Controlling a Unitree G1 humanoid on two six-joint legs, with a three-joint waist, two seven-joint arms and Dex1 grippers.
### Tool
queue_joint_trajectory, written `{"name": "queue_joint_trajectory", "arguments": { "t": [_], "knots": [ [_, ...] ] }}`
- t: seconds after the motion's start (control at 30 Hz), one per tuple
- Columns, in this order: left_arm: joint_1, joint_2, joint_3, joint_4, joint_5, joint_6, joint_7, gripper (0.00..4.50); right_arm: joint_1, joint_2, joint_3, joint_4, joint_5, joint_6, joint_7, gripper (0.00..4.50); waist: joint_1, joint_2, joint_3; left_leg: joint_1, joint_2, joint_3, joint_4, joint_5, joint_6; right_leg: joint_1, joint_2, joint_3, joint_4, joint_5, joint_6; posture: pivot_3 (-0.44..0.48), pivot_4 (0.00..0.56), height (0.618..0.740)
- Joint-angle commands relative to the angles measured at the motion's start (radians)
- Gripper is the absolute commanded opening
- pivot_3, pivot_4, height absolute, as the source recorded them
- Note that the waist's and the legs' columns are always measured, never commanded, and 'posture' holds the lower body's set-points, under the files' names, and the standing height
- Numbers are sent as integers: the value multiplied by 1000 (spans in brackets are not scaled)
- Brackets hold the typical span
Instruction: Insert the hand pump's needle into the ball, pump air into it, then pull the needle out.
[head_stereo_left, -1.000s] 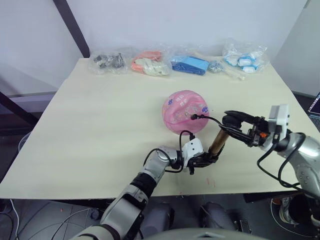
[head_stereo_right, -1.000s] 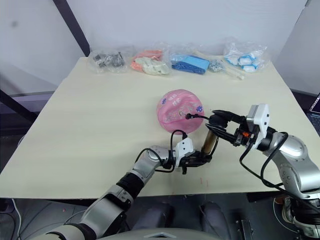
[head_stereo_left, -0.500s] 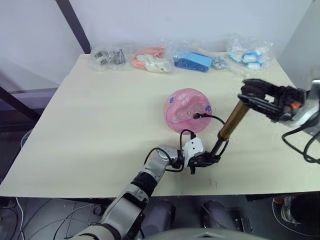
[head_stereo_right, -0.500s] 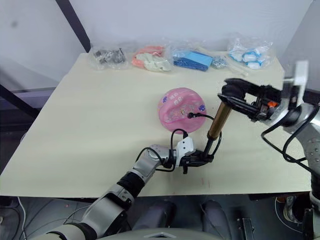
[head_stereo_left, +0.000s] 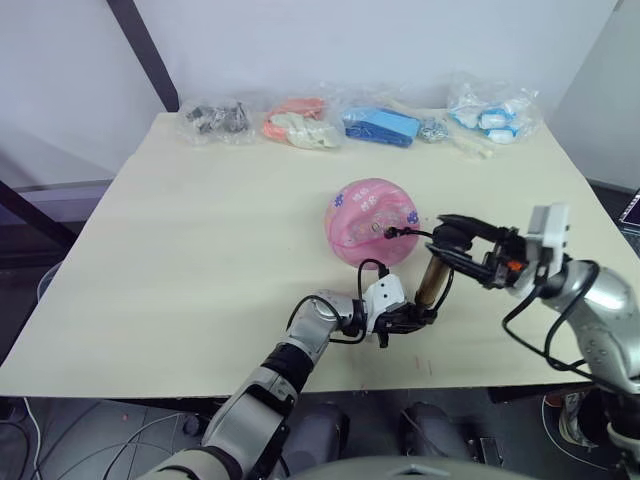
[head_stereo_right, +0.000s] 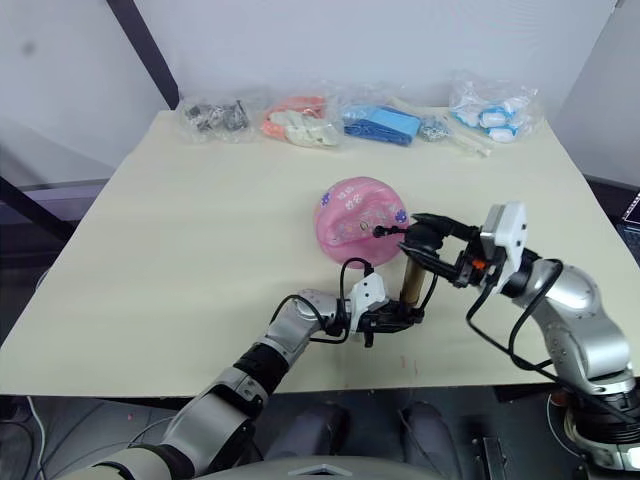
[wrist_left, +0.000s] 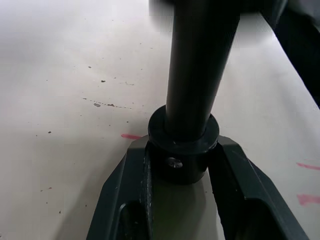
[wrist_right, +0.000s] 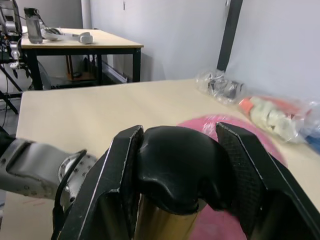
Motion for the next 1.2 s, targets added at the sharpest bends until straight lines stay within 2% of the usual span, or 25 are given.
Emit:
{"name": "queue_joint_trajectory", "arguments": {
  "t": [0.03, 0.3, 0.5, 0.67, 0.77, 1.0, 1.2],
  "knots": [
    [7, 16, 8, 55, 11, 16, -2, 1078, 50, -2, 68, 50, -54, 4, 39, 1906, 0, 0, 0, 0, 0, 0, 0, 0, 0, 0, 0, 0, 0, 0, 0, 0, 150, 740],
    [5, 13, 13, 68, 6, 4, -12, 1078, -99, -73, -100, -66, 193, 140, 57, 1906, 2, 3, 7, -3, -1, 1, -1, 0, 0, -2, -1, 2, 0, 2, -3, 0, 150, 740],
    [5, 12, 17, 71, -1, 2, -19, 1078, -179, -140, -195, -83, 293, 229, 56, 1906, 3, 2, 9, -8, -2, 0, -3, 0, 0, -6, -2, 1, -1, 3, -4, 0, 150, 740],
    [8, 12, 22, 68, -6, 12, -18, 1078, -209, -131, -250, -69, 346, 245, 42, 1906, 3, 1, 11, -9, -2, 0, -3, 0, 0, -8, -3, 1, -1, 3, -4, 0, 150, 740],
    [12, 11, 22, 65, -8, 11, -16, 1078, -183, -94, -215, -80, 340, 248, 34, 1906, 3, 1, 11, -10, -2, 1, -3, 0, 0, -9, -3, 1, -1, 3, -4, 0, 150, 740],
    [12, 7, 22, 66, -8, 8, -16, 1078, -30, -46, -49, -10, 105, 128, 72, 1906, 2, 1, 10, -8, -2, 1, -3, 0, 0, -8, -3, 1, -1, 2, -3, 0, 150, 740],
    [11, 6, 21, 65, -5, 10, -13, 1078, 29, 3, 39, 65, -14, 15, 86, 1906, 1, 0, 10, -3, -1, 2, -3, 0, 0, -6, -2, 2, 0, 2, -3, 0, 150, 740]
  ]
}}
